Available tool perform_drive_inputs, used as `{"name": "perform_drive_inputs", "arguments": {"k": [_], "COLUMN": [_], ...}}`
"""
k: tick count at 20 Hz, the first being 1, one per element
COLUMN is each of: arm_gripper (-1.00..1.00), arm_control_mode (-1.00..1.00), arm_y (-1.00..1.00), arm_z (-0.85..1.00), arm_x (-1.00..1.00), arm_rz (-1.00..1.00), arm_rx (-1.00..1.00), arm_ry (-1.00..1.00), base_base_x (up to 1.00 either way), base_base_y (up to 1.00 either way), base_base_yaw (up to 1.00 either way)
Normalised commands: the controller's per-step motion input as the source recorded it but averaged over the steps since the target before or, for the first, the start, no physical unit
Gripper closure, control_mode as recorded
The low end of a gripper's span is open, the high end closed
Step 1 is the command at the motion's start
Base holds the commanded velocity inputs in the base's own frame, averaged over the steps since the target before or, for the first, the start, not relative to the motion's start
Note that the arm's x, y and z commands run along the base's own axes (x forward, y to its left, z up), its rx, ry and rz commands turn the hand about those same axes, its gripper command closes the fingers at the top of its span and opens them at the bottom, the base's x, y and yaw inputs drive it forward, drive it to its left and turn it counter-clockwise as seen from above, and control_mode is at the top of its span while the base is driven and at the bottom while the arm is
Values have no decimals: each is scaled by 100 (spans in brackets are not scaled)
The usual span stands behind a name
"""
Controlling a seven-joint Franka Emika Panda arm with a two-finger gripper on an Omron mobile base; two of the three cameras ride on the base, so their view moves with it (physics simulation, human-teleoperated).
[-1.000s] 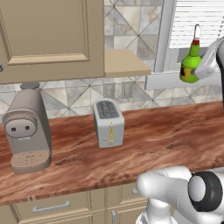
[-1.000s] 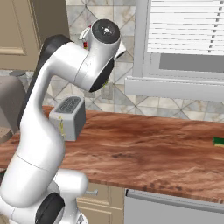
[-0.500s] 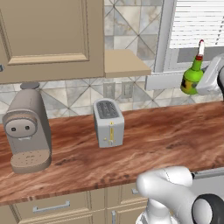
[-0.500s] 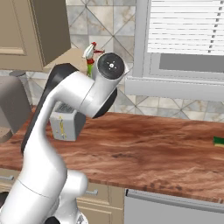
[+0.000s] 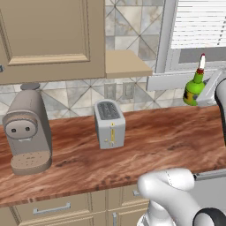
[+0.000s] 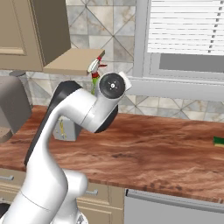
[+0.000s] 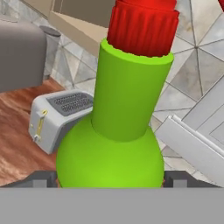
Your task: Locate and retrieve the sponge and spray from the cabinet. Place them next to the sink.
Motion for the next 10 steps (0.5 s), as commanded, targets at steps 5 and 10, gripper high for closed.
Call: {"name": "perform_drive_inputs", "arguments": {"k": [5,10], "arm_gripper": [100,100], "arm_control_mode": [-100,-100], "arm_y": [-11,-1], "arm_z": [-33,-35], "arm_x": [0,0], "arm_rz": [-2,-1], "arm_rx": [0,0], "arm_ry": [8,10], "base_base_x": [0,0], "base_base_y": [0,0], "base_base_yaw": [0,0]}}
